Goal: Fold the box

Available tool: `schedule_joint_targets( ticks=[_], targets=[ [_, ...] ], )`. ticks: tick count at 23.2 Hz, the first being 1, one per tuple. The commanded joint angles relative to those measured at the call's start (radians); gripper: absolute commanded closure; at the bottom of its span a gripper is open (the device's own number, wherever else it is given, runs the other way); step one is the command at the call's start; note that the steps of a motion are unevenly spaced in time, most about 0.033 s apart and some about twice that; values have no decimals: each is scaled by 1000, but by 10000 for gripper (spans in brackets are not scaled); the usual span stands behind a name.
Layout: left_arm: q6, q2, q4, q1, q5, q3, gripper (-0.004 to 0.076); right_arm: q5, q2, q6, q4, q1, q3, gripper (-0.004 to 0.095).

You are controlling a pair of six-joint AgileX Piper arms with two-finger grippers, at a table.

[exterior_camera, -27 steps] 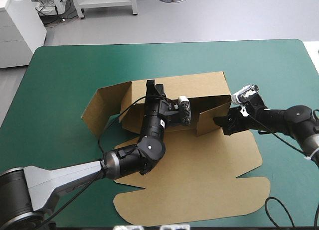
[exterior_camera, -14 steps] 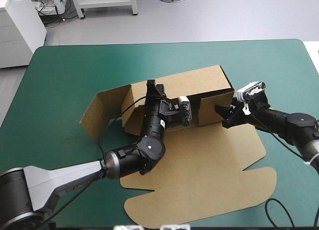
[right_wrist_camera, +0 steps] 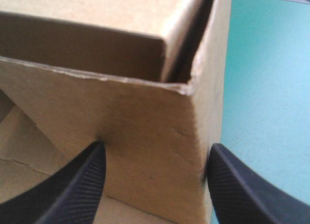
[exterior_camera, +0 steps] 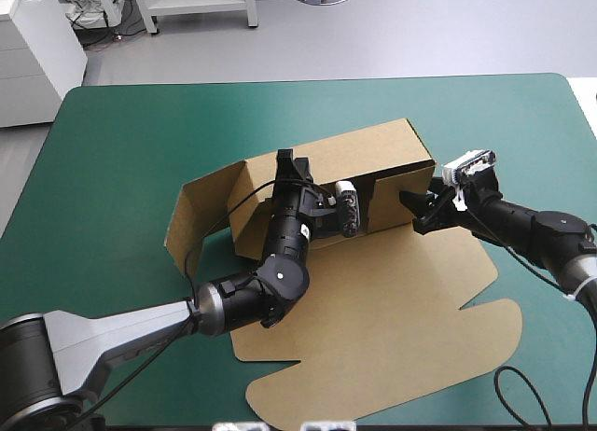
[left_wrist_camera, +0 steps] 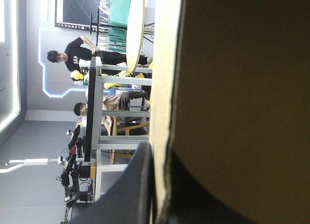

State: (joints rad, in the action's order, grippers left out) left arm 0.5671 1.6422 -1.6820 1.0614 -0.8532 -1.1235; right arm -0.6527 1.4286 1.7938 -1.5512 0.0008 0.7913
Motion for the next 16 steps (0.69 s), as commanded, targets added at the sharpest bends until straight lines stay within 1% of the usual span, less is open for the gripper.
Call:
schedule_joint_targets(
  ticks=[1, 3, 6, 16],
  targets=[
    [19, -43, -89, 7, -1, -26, 734, -26, -23, 76, -83, 39, 26, 402],
    [19, -43, -89, 7, 15, -26, 734, 20, -20, 113, -100, 89, 34, 442],
    [19, -43, -89, 7, 28, -26, 734, 83, 11, 122, -101, 149, 72, 445],
    [19, -43, -89, 7, 30, -26, 734, 92, 51, 130, -128, 151, 93, 444]
  ],
)
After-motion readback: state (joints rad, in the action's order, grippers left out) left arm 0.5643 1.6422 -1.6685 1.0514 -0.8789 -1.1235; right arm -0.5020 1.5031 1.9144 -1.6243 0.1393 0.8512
